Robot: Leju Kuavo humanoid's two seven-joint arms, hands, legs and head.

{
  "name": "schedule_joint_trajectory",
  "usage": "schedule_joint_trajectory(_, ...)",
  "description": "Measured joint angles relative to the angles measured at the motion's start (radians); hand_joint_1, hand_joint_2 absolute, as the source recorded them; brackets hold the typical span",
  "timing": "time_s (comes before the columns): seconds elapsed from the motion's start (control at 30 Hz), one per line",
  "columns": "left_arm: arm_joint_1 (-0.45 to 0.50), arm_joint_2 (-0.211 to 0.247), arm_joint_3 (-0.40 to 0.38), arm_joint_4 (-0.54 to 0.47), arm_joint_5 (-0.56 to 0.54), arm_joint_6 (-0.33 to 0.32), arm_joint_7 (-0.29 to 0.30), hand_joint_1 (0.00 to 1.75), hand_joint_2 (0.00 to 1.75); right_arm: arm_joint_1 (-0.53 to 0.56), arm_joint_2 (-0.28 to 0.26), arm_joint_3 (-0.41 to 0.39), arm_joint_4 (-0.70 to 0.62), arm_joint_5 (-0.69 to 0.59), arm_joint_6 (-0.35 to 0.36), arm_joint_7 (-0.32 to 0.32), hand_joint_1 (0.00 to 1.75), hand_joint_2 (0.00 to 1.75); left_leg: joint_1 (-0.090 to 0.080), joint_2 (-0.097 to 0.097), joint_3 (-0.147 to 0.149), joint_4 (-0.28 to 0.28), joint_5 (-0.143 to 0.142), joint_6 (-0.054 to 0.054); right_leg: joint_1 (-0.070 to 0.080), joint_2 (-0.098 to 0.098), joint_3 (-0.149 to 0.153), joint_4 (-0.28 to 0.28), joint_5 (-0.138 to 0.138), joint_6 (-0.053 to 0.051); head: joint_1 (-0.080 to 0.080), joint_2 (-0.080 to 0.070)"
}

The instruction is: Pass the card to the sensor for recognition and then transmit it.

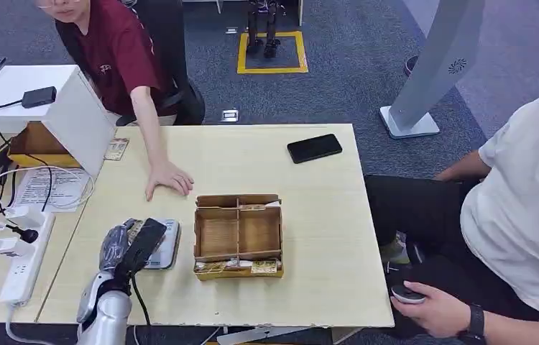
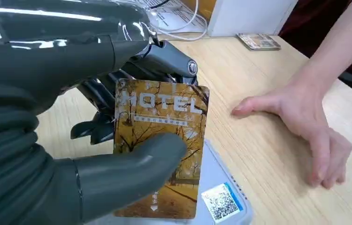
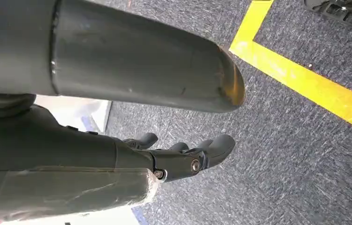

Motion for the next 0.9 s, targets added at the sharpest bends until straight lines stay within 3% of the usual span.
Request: schedule_joint_trajectory(0.9, 0.001, -0.005, 0.000, 0.043, -0.027, 0.013, 0.000, 1.75, 1.75, -0.005, 0.009, 0.015, 0.000, 0.000, -0.006, -0.004, 0.00, 0.00, 0.000, 0.000, 0.001, 0.000, 0.000, 0.000, 0.000, 0.000, 0.001, 0.000, 0.000, 0.000, 0.000, 0.000)
